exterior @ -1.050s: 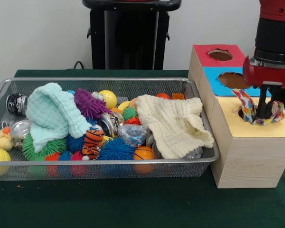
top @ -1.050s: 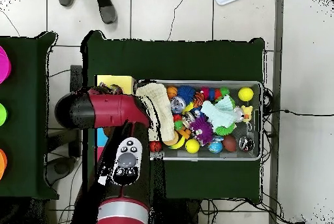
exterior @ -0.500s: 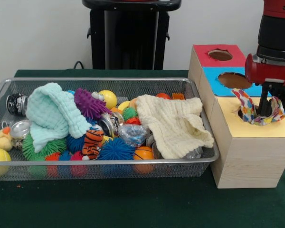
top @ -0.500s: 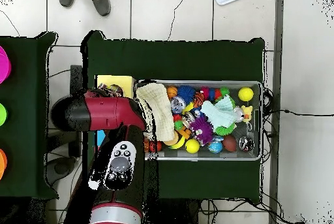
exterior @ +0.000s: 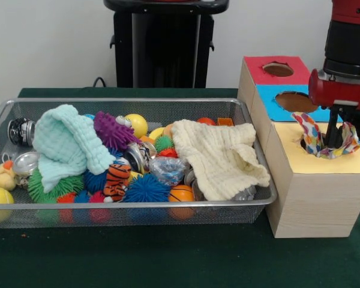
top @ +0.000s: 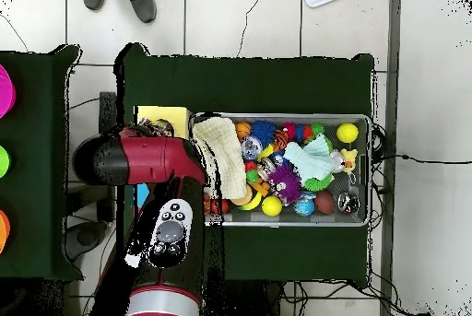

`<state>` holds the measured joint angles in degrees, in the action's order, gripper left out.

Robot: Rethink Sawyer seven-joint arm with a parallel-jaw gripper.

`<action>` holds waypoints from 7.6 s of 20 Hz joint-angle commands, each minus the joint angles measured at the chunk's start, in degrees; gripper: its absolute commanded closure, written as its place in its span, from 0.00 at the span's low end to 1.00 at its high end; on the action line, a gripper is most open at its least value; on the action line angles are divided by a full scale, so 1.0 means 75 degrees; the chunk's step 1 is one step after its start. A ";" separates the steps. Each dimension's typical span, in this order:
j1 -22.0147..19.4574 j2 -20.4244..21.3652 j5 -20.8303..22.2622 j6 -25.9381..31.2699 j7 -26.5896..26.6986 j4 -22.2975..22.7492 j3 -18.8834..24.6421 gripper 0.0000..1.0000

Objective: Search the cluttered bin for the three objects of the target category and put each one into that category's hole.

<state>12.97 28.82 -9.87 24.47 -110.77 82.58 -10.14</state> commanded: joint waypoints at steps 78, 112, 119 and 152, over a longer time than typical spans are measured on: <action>-0.0435 -0.1731 0.0739 -0.0678 -0.0357 0.0249 -0.0175 1.00; -0.0198 -0.0531 -0.0023 0.0679 -0.1138 0.0924 -0.0002 1.00; 0.0010 -0.0521 -0.0294 0.0829 -0.1577 0.0825 -0.0084 1.00; 0.0118 -0.1368 -0.0534 -0.0288 -0.1215 0.0472 -0.0007 1.00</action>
<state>15.42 25.36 -14.32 23.21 -110.77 83.49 -14.50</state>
